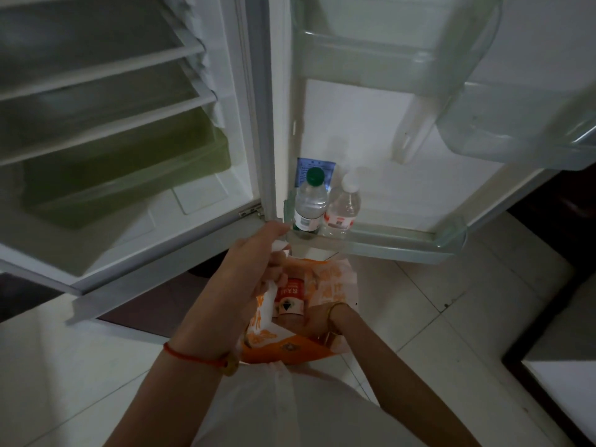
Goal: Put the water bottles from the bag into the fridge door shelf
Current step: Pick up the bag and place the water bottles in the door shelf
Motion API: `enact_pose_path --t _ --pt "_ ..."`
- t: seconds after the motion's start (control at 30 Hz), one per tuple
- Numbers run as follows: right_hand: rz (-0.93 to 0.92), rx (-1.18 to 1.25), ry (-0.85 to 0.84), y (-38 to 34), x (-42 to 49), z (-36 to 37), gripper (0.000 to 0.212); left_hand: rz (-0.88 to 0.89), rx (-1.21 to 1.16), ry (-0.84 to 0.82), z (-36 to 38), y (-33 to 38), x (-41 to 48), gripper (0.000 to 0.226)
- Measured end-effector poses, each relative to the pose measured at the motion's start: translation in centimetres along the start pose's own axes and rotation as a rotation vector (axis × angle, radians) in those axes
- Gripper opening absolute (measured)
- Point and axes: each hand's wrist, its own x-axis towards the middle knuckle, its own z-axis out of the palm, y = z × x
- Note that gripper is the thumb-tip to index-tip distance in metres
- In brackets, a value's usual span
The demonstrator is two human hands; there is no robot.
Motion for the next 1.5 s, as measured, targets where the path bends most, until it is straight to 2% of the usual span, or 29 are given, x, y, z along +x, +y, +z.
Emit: enact_pose_path --t 0.03,0.07,0.2,0.27,0.43,0.5,0.6,0.73,0.87,1.03,1.2,1.4,1.5 --pt "-0.017 -0.034 0.021 -0.1 -0.3 -0.1 0.017 0.000 -0.002 -0.010 -0.1 -0.1 0.0 0.031" --pt "-0.038 -0.057 0.066 -0.2 -0.5 -0.1 0.022 -0.002 0.006 -0.016 -0.3 -0.1 -0.1 0.030" --pt "-0.151 0.064 0.235 -0.7 -2.2 -0.4 0.073 -0.008 0.011 -0.035 -1.2 -0.2 -0.1 0.027" --pt "-0.189 0.059 0.338 -1.2 -3.4 -0.6 0.080 -0.010 -0.018 -0.055 -1.5 -0.1 -0.2 0.024" --pt "-0.414 0.017 0.523 -3.0 -6.5 -1.1 0.056 0.012 -0.065 -0.052 -2.0 -0.2 -0.6 0.030" --pt "-0.418 0.014 0.541 -3.1 -8.1 -1.6 0.047 0.003 -0.049 -0.096 -1.9 -0.5 -0.8 0.030" --pt "-0.316 0.022 0.646 -2.1 -10.2 -2.4 0.031 -0.025 -0.020 -0.126 -1.4 -0.7 -0.8 0.032" --pt "-0.339 0.189 0.861 -1.0 -15.2 -3.3 0.026 -0.015 0.000 -0.157 -0.5 -0.8 -0.4 0.022" --pt "-0.403 0.342 1.199 0.3 -19.8 -4.2 0.027 -0.018 0.101 -0.112 1.0 -1.1 -0.2 0.018" --pt "-0.372 0.372 1.506 2.5 -22.3 -6.9 0.032 -0.009 0.097 -0.089 2.3 -1.3 -0.3 0.018" --pt "-0.380 0.339 1.597 4.1 -22.2 -9.4 0.031 -0.033 0.002 -0.026 3.6 -1.6 0.4 0.022" --pt "-0.482 0.315 1.562 4.6 -19.4 -12.1 0.029 -0.027 -0.056 -0.017 4.8 -2.2 1.5 0.038" --pt "-0.553 0.281 1.547 4.3 -18.5 -13.7 0.027 -0.011 -0.061 -0.001 5.9 -2.4 1.5 0.039"
